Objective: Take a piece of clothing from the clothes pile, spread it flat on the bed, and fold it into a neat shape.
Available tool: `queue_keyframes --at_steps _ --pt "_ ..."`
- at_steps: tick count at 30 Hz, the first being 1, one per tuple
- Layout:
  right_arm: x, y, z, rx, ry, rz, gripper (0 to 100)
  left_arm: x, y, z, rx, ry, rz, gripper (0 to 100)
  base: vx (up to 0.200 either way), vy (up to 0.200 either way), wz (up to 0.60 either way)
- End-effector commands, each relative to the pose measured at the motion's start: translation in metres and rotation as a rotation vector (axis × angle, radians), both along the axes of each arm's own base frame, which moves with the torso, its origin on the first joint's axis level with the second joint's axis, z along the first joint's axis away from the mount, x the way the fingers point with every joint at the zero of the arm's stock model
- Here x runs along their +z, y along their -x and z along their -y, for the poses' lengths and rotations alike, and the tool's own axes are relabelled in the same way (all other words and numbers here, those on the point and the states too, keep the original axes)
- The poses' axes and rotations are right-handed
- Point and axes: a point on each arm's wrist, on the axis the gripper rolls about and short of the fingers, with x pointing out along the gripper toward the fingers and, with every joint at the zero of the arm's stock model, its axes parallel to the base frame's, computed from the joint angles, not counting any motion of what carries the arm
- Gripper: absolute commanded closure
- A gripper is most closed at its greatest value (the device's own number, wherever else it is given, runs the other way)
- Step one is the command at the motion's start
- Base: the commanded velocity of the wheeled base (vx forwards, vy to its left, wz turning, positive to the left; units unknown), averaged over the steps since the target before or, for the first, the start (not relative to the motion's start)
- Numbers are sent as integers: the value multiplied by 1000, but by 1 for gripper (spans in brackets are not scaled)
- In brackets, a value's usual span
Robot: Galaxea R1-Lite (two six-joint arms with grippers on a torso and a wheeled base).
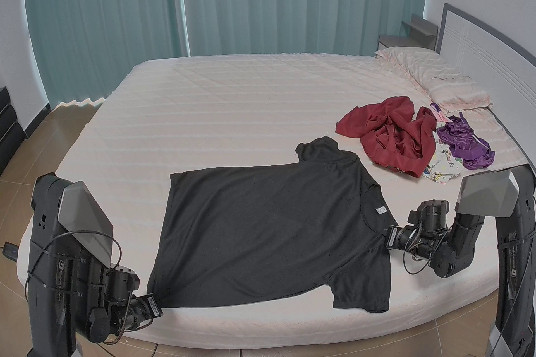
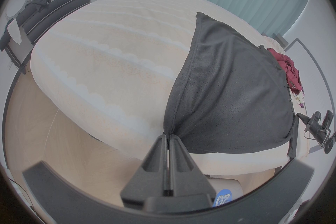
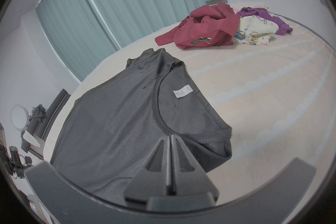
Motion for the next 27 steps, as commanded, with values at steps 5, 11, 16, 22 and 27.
queue_keyframes --at_steps 5,11,16,22,27 --pt "-4 -10 -5 24 41 11 0 1 0 0 1 -1 11 100 0 0 0" --pt "15 0 11 -16 33 26 0 1 1 1 -3 -3 6 100 0 0 0" --pt "28 21 26 -68 8 -8 0 2 1 1 7 -20 14 100 0 0 0" --pt "21 71 14 -30 -38 -103 0 2 -2 2 11 -18 30 100 0 0 0" --pt "6 109 -1 37 -37 -175 0 -1 -6 3 24 -4 36 100 0 0 0"
